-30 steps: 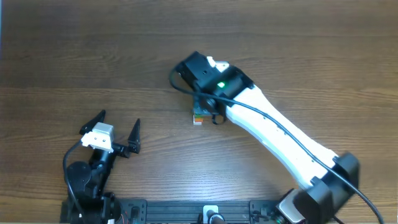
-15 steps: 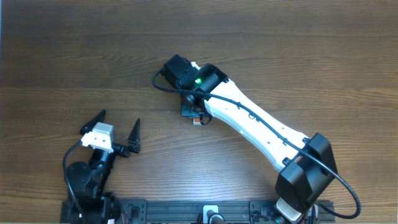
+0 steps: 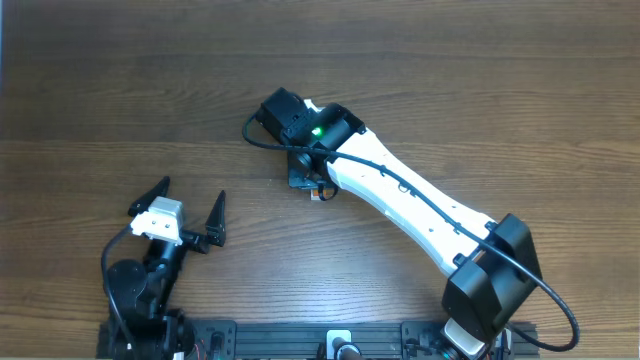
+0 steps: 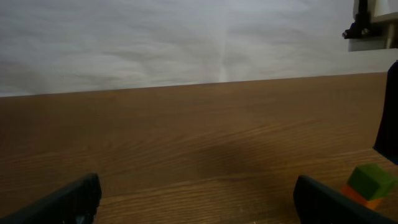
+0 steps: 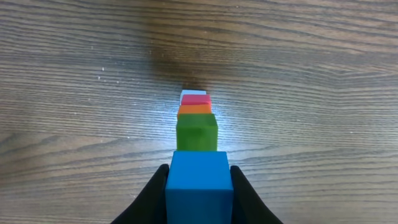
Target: Stack Cubes
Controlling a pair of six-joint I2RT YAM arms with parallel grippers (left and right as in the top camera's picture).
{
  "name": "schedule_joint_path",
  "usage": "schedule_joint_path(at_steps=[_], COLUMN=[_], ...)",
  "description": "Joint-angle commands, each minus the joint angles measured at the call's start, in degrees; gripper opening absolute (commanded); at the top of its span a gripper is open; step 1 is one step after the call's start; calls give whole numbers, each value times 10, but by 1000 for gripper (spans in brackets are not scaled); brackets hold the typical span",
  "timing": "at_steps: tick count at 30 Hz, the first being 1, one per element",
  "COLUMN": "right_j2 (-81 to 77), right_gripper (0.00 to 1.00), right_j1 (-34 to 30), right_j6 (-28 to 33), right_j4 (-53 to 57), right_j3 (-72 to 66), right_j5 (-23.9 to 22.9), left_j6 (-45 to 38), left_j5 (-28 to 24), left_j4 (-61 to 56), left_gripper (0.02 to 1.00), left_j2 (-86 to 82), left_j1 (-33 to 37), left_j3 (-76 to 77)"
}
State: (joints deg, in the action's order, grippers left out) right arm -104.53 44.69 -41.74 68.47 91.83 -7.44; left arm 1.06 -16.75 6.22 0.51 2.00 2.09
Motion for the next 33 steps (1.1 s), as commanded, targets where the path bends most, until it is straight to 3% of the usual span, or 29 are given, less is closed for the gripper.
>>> schedule_joint_path(at_steps=[1, 33], right_j2=[-19, -42], right_gripper=[12, 12], right_j1=[4, 4], right_j6=[2, 2], right_j4=[-5, -12], right_j3=[16, 15], right_j5=[4, 3], left_j6=[-7, -7], left_j5=[-6, -6], left_j4=[-1, -1], left_gripper=[1000, 998], left_j2=[-3, -3], left_j1=[-2, -2], left_j3=[-3, -3])
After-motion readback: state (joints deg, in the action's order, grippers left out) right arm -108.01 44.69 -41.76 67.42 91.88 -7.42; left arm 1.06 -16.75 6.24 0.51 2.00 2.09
